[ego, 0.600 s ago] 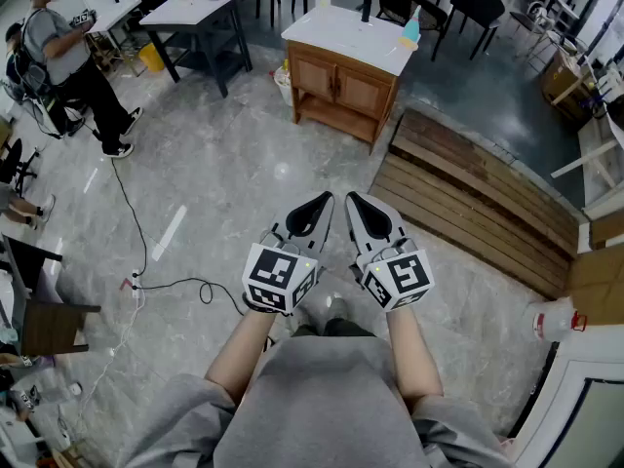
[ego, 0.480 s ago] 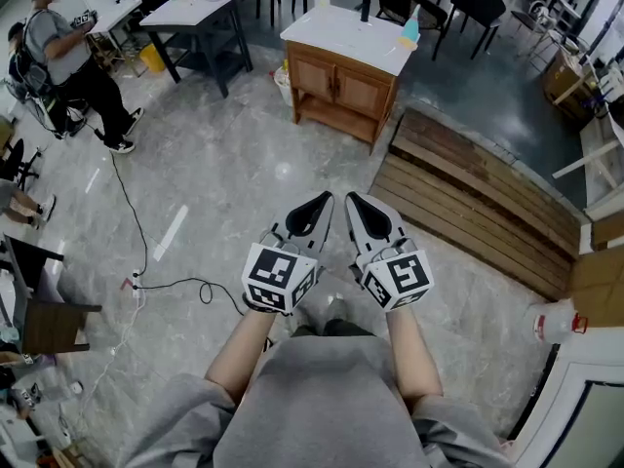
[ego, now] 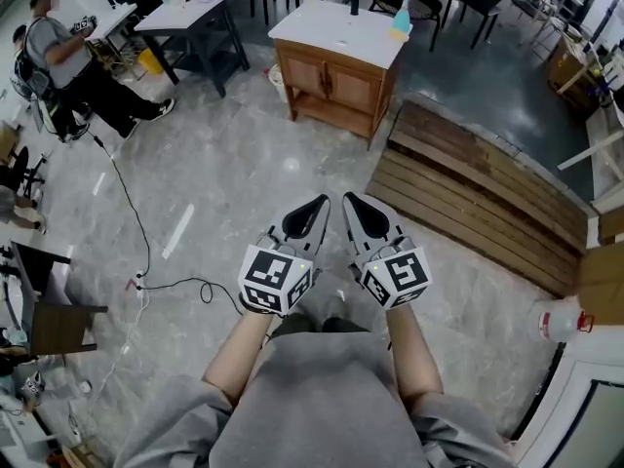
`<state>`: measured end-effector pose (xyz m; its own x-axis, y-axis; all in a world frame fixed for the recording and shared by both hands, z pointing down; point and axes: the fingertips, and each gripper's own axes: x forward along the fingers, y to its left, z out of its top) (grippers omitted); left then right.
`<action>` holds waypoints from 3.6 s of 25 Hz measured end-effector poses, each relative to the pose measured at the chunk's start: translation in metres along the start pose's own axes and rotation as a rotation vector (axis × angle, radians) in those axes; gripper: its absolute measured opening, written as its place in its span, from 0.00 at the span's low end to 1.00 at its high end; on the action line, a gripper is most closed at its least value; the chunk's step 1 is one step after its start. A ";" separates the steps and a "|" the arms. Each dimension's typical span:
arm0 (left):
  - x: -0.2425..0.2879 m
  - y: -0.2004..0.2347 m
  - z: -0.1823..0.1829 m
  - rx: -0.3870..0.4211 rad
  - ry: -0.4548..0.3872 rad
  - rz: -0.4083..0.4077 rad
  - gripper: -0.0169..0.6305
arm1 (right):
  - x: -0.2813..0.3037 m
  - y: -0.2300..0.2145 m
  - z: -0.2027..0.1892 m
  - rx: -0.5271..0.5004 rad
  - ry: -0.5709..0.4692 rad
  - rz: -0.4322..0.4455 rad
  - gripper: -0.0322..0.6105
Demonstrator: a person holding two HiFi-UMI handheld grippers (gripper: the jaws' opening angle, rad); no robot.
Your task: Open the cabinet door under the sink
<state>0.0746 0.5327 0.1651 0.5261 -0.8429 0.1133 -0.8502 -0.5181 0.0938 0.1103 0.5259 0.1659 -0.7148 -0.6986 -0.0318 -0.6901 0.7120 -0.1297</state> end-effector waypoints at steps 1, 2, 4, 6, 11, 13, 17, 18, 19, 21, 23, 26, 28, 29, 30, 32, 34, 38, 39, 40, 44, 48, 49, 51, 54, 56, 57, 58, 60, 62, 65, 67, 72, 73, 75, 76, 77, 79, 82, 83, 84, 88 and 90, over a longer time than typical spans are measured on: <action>0.003 -0.002 -0.002 0.003 0.006 -0.002 0.04 | 0.000 -0.003 -0.002 0.008 0.000 0.001 0.06; 0.005 -0.002 -0.004 0.005 0.012 -0.002 0.04 | 0.000 -0.005 -0.004 0.014 0.001 0.002 0.06; 0.010 -0.001 -0.008 0.005 0.021 0.000 0.04 | 0.002 -0.009 -0.009 0.023 0.007 0.005 0.06; 0.016 0.006 -0.011 -0.004 0.025 0.006 0.04 | 0.007 -0.013 -0.013 0.032 0.014 0.007 0.06; 0.033 0.032 -0.014 -0.028 0.028 0.017 0.04 | 0.031 -0.026 -0.021 0.036 0.027 0.005 0.06; 0.041 0.044 -0.014 -0.031 0.029 0.015 0.04 | 0.045 -0.033 -0.022 0.037 0.032 0.001 0.06; 0.061 0.074 -0.012 -0.042 0.028 0.012 0.04 | 0.078 -0.046 -0.022 0.040 0.032 -0.007 0.06; 0.066 0.083 -0.010 -0.045 0.027 0.011 0.04 | 0.087 -0.049 -0.022 0.040 0.033 -0.007 0.06; 0.072 0.092 -0.009 -0.049 0.025 0.010 0.04 | 0.096 -0.052 -0.022 0.038 0.035 -0.007 0.06; 0.082 0.111 -0.006 -0.055 0.024 0.006 0.04 | 0.116 -0.059 -0.023 0.036 0.041 -0.011 0.06; 0.091 0.130 -0.002 -0.064 0.025 -0.001 0.04 | 0.136 -0.064 -0.022 0.037 0.045 -0.020 0.06; 0.103 0.157 0.001 -0.074 0.031 -0.020 0.04 | 0.166 -0.069 -0.021 0.032 0.047 -0.035 0.06; 0.110 0.172 0.001 -0.079 0.036 -0.034 0.04 | 0.185 -0.073 -0.021 0.032 0.050 -0.044 0.06; 0.114 0.180 0.001 -0.082 0.038 -0.040 0.04 | 0.194 -0.074 -0.021 0.031 0.052 -0.048 0.06; 0.117 0.188 0.001 -0.088 0.039 -0.047 0.04 | 0.203 -0.075 -0.022 0.029 0.054 -0.051 0.06; 0.122 0.204 0.002 -0.100 0.040 -0.060 0.04 | 0.220 -0.076 -0.024 0.026 0.058 -0.059 0.06; 0.127 0.218 0.003 -0.105 0.038 -0.071 0.04 | 0.236 -0.078 -0.026 0.027 0.061 -0.070 0.06; 0.132 0.239 0.005 -0.108 0.038 -0.085 0.04 | 0.256 -0.076 -0.029 0.030 0.067 -0.086 0.06; 0.134 0.244 0.005 -0.109 0.038 -0.087 0.04 | 0.260 -0.076 -0.029 0.029 0.069 -0.090 0.06; 0.136 0.248 0.005 -0.110 0.038 -0.088 0.04 | 0.263 -0.077 -0.030 0.030 0.071 -0.094 0.06; 0.143 0.263 0.002 -0.126 0.038 -0.093 0.04 | 0.274 -0.083 -0.036 0.035 0.081 -0.113 0.06; 0.154 0.273 -0.005 -0.140 0.051 -0.100 0.04 | 0.283 -0.092 -0.041 0.041 0.090 -0.124 0.06; 0.158 0.275 -0.006 -0.141 0.054 -0.101 0.04 | 0.285 -0.096 -0.043 0.044 0.092 -0.127 0.06; 0.168 0.281 -0.007 -0.145 0.059 -0.105 0.04 | 0.292 -0.105 -0.046 0.056 0.096 -0.133 0.06; 0.184 0.292 -0.009 -0.151 0.069 -0.109 0.04 | 0.307 -0.120 -0.049 0.069 0.099 -0.137 0.06; 0.197 0.299 -0.010 -0.153 0.076 -0.108 0.04 | 0.317 -0.131 -0.050 0.073 0.101 -0.135 0.06; 0.204 0.302 -0.010 -0.155 0.079 -0.108 0.04 | 0.321 -0.138 -0.050 0.075 0.102 -0.135 0.06; 0.212 0.306 -0.010 -0.157 0.082 -0.109 0.04 | 0.327 -0.144 -0.050 0.078 0.103 -0.135 0.06; 0.228 0.313 -0.010 -0.162 0.089 -0.109 0.04 | 0.338 -0.158 -0.050 0.084 0.107 -0.134 0.06; 0.243 0.321 -0.010 -0.164 0.095 -0.106 0.04 | 0.351 -0.171 -0.051 0.091 0.111 -0.130 0.07; 0.267 0.332 -0.006 -0.168 0.104 -0.098 0.04 | 0.368 -0.193 -0.048 0.100 0.113 -0.123 0.06; 0.283 0.338 -0.004 -0.170 0.110 -0.094 0.04 | 0.378 -0.208 -0.047 0.108 0.115 -0.120 0.06; 0.317 0.351 -0.004 -0.170 0.130 -0.082 0.04 | 0.400 -0.241 -0.050 0.135 0.123 -0.111 0.06; 0.324 0.353 -0.005 -0.169 0.136 -0.079 0.04 | 0.404 -0.247 -0.051 0.140 0.125 -0.109 0.06; 0.337 0.358 -0.007 -0.171 0.149 -0.070 0.04 | 0.411 -0.260 -0.052 0.149 0.129 -0.104 0.06; 0.344 0.361 -0.007 -0.172 0.153 -0.065 0.04 | 0.415 -0.266 -0.053 0.155 0.130 -0.103 0.06; 0.351 0.364 -0.007 -0.172 0.156 -0.061 0.04 | 0.418 -0.273 -0.053 0.160 0.130 -0.102 0.06; 0.365 0.367 -0.007 -0.171 0.158 -0.053 0.04 | 0.423 -0.286 -0.054 0.170 0.130 -0.099 0.06; 0.380 0.367 -0.006 -0.163 0.156 -0.041 0.04 | 0.427 -0.301 -0.055 0.174 0.133 -0.091 0.06; 0.384 0.369 -0.005 -0.161 0.156 -0.037 0.04 | 0.429 -0.306 -0.054 0.176 0.133 -0.089 0.06; 0.389 0.370 -0.004 -0.160 0.157 -0.033 0.04 | 0.431 -0.310 -0.054 0.179 0.132 -0.088 0.06; 0.403 0.377 -0.004 -0.154 0.167 -0.026 0.04 | 0.440 -0.325 -0.055 0.192 0.133 -0.087 0.06; 0.408 0.382 -0.005 -0.152 0.172 -0.022 0.04 | 0.445 -0.330 -0.057 0.195 0.136 -0.086 0.06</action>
<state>-0.0353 -0.0087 0.2523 0.5515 -0.7875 0.2752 -0.8323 -0.4973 0.2447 0.0132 -0.0160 0.2515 -0.6723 -0.7306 0.1191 -0.7233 0.6142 -0.3156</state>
